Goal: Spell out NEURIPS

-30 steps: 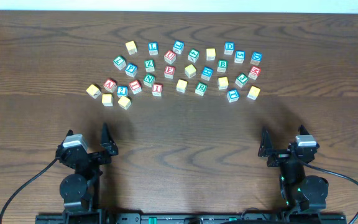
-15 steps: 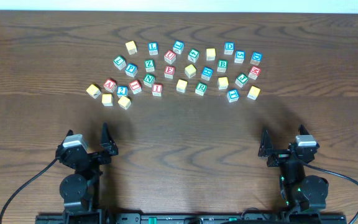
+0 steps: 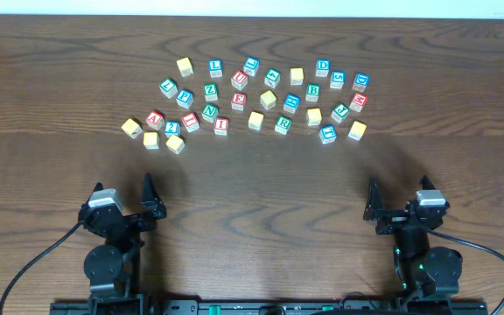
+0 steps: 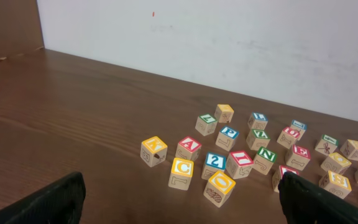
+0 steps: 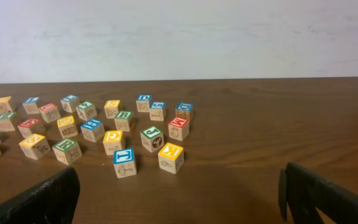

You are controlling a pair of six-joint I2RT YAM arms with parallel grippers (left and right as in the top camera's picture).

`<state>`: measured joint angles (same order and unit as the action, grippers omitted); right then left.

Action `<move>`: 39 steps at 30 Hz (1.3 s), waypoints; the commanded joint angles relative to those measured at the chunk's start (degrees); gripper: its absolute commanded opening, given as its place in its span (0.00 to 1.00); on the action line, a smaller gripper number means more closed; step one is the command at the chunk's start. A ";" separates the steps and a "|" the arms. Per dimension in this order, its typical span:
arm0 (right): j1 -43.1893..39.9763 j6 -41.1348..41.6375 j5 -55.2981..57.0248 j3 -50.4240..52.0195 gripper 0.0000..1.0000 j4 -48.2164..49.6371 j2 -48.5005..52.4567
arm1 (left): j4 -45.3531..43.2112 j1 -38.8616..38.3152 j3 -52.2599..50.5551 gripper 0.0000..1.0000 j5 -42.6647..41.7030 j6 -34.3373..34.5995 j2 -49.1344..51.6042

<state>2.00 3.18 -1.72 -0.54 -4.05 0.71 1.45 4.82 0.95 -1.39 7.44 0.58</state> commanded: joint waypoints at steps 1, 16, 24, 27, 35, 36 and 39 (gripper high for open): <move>-0.42 -0.68 -0.17 0.22 0.99 -0.02 -0.37 | 2.60 0.09 -0.72 0.98 0.72 -0.33 -0.24; -0.42 -0.70 -0.13 0.22 0.99 -0.02 -0.37 | 2.54 0.15 -0.72 0.98 4.50 -3.63 -0.24; -0.42 -0.70 1.77 0.22 0.99 0.24 -0.37 | 2.34 0.15 -0.72 0.98 5.49 -5.97 -0.24; -0.42 -0.70 1.77 0.22 0.99 0.02 -0.37 | 2.34 0.15 -0.72 0.97 5.49 -5.97 -0.24; -0.42 -0.66 1.31 0.22 0.99 0.22 -0.37 | 2.34 0.15 -0.72 0.98 4.85 -5.95 -0.24; -0.42 -0.66 1.29 0.22 0.99 0.17 -0.37 | 2.36 0.13 -0.72 0.97 4.83 -5.95 -0.24; -0.42 -0.66 0.83 0.22 0.99 0.26 -0.37 | 2.25 0.15 -0.72 0.98 4.83 -5.92 -0.24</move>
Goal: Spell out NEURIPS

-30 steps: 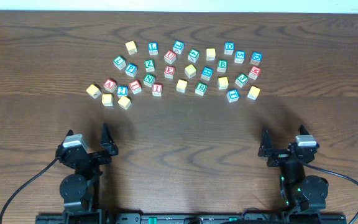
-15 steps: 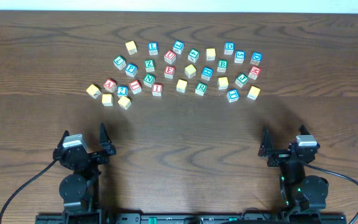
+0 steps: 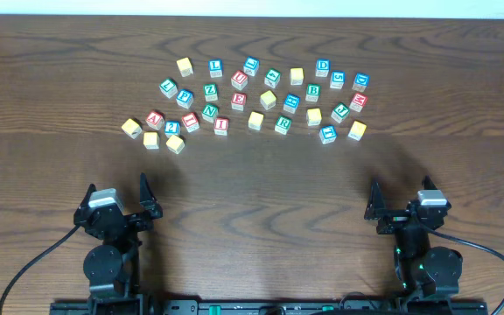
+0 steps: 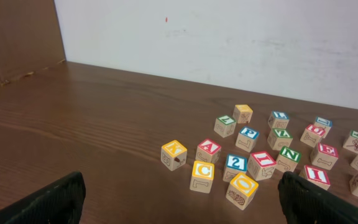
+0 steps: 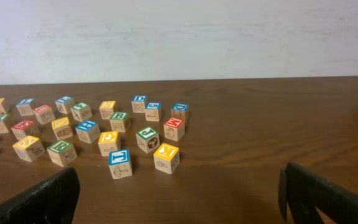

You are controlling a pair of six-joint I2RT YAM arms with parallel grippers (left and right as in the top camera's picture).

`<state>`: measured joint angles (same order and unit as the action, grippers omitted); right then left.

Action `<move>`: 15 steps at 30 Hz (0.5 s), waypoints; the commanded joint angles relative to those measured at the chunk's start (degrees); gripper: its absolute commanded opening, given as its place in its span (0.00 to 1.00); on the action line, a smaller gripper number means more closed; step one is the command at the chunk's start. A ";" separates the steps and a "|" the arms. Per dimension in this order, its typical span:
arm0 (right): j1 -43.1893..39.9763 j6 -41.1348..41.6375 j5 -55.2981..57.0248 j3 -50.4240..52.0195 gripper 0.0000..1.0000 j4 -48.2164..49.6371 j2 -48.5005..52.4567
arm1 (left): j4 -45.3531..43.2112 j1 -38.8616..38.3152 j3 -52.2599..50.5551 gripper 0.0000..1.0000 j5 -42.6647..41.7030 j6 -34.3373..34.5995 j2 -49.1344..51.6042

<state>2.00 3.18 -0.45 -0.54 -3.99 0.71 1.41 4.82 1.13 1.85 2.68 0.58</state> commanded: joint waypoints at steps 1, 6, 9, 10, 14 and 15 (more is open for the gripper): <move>-0.42 -0.66 -0.68 0.22 0.99 0.17 -0.37 | 2.16 0.13 -0.90 0.98 1.60 -1.16 -0.24; -0.42 -0.68 -0.83 0.22 0.99 0.15 -0.37 | 2.12 0.15 -0.90 0.98 1.60 -1.18 -0.24; -0.42 -0.68 -0.87 0.22 0.99 0.15 -0.37 | 2.14 0.15 -0.90 0.97 1.60 -1.18 -0.24; -0.42 -0.70 -1.11 0.22 0.99 0.15 -0.37 | 2.14 0.15 -0.90 0.98 1.60 -1.18 -0.24; -0.42 -0.68 -1.81 0.22 0.99 0.15 -0.37 | 2.14 0.15 -0.90 0.98 1.60 -1.18 -0.24; -0.42 -0.68 -2.19 0.20 0.99 0.17 -0.37 | 2.14 0.15 -0.87 0.98 1.60 -1.18 -0.24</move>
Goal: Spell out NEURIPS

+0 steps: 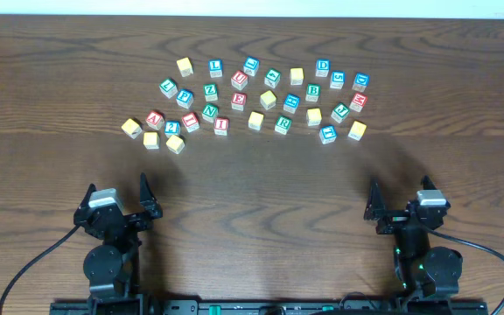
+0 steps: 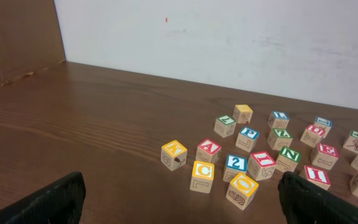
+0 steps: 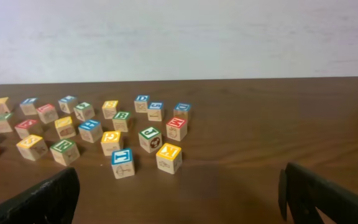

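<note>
Several wooden letter blocks lie in a loose cluster at the far middle of the table (image 1: pixel 252 175). Among them are a green N (image 1: pixel 209 112), a red E (image 1: pixel 238 101), a red I (image 1: pixel 221 124), a green R (image 1: pixel 283 124) and a blue P (image 1: pixel 185 98). The left wrist view shows the green N (image 2: pixel 287 158), the red I (image 2: pixel 316 177) and the blue P (image 2: pixel 247 138). My left gripper (image 1: pixel 119 194) (image 2: pixel 182 205) is open and empty at the near left, far short of the blocks. At the near right my right gripper (image 1: pixel 399 203) (image 3: pixel 179 202) also stands open and empty.
A yellow C (image 2: pixel 202 175), blue 2 (image 2: pixel 235 167) and yellow O (image 2: pixel 242 190) are the blocks closest to the left gripper. A yellow block (image 3: pixel 168 157) and a blue one (image 3: pixel 122 163) are closest to the right gripper. A white wall (image 2: pixel 229 43) backs the table.
The blocks sit a few pixels further right in the right wrist view, so that wrist has shifted slightly. The left gripper and all blocks are as before.
At first my left gripper was turned a little toward the right, both grippers open near the front edge. Then the left gripper had swung to face straight ahead. Both have stayed open and empty, and no block has moved.
</note>
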You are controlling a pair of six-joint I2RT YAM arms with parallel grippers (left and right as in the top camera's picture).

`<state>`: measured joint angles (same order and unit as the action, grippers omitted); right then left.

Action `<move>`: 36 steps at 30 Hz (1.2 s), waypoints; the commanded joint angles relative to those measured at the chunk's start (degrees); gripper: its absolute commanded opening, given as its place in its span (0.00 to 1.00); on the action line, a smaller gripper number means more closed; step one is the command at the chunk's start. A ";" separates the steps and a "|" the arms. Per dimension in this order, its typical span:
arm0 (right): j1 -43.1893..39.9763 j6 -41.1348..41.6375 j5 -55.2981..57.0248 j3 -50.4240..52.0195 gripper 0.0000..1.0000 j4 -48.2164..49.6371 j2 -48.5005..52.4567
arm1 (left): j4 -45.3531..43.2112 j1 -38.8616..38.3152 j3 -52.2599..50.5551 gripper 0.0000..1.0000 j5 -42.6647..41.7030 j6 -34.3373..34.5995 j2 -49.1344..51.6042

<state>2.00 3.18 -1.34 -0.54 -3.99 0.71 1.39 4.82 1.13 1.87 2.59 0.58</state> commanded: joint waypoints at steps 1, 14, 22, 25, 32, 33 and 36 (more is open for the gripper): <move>-0.42 -0.68 -1.79 0.20 0.99 0.15 -0.37 | 2.19 0.15 -0.83 0.98 1.57 -1.09 -0.24; -0.42 -0.68 -3.39 -1.40 0.99 0.39 -0.33 | 2.21 0.15 1.51 0.98 1.53 -1.09 1.57; -0.42 -0.68 -3.74 -3.58 0.99 0.37 -0.33 | 2.19 0.15 5.97 0.98 1.55 -1.09 6.97; -0.42 -0.68 -4.92 -4.68 0.99 0.37 -0.26 | 2.19 0.15 8.15 0.98 1.55 -1.09 9.84; -0.42 -0.66 -5.97 -8.37 0.99 0.11 2.89 | 2.23 0.15 14.75 0.98 -0.46 -1.09 17.55; -0.42 -0.66 -6.38 -9.07 0.99 0.11 3.85 | 2.23 0.15 15.65 0.98 -0.90 -1.09 18.67; -0.42 -0.68 -8.22 -12.00 0.99 0.13 8.37 | 2.62 0.15 19.12 0.98 -1.46 -1.07 22.84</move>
<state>1.98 3.16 -7.14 -9.06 -3.81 5.56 3.86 4.82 16.01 1.58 2.52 20.25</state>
